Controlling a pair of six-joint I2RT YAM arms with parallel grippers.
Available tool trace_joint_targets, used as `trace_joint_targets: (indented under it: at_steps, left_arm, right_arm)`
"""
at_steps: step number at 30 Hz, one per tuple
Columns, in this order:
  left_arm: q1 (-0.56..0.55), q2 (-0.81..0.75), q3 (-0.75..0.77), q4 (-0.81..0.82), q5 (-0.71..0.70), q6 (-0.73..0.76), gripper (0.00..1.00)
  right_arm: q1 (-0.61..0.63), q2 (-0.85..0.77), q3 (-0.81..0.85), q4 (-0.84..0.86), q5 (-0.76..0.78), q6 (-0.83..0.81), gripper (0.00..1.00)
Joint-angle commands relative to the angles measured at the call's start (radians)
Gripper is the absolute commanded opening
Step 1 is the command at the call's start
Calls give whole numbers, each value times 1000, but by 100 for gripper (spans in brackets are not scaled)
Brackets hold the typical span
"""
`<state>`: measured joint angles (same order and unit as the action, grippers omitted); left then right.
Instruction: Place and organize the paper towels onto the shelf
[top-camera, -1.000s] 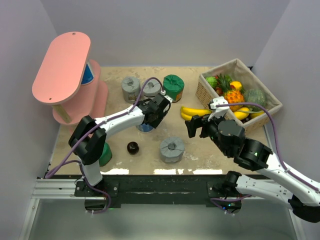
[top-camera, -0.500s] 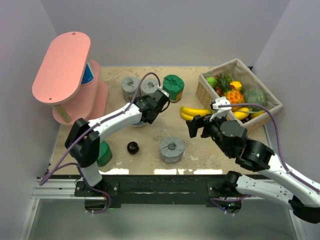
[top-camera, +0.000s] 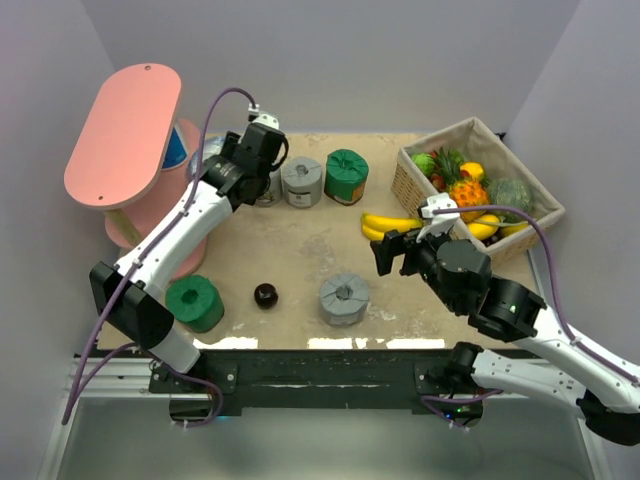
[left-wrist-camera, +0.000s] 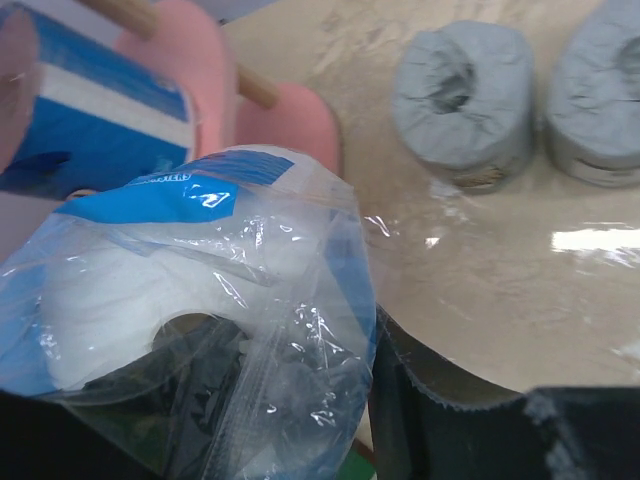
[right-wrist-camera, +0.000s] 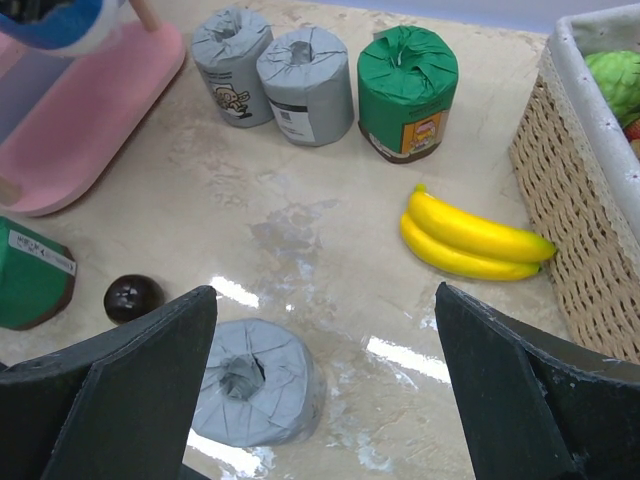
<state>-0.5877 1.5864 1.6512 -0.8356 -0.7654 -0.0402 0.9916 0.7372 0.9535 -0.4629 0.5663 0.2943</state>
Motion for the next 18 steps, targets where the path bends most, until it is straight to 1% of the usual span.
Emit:
trace_joint_targets:
  at_steps: [1, 8, 13, 14, 18]
  left_arm:
    - [46, -40, 42, -2, -120, 63, 33]
    - [63, -52, 29, -16, -184, 59, 34]
    - [80, -66, -27, -2, -210, 62, 34]
    - [83, -71, -54, 18, -233, 69, 34]
    - [107, -80, -70, 32, -249, 72, 35]
  right_arm:
    - [-2, 14, 44, 13, 6, -12, 93]
    - [-2, 31, 53, 15, -16, -14, 93]
    - [-2, 37, 65, 7, -26, -12, 93]
    - [-2, 37, 68, 4, -28, -11, 93]
    - [-2, 33, 83, -16, -23, -17, 93]
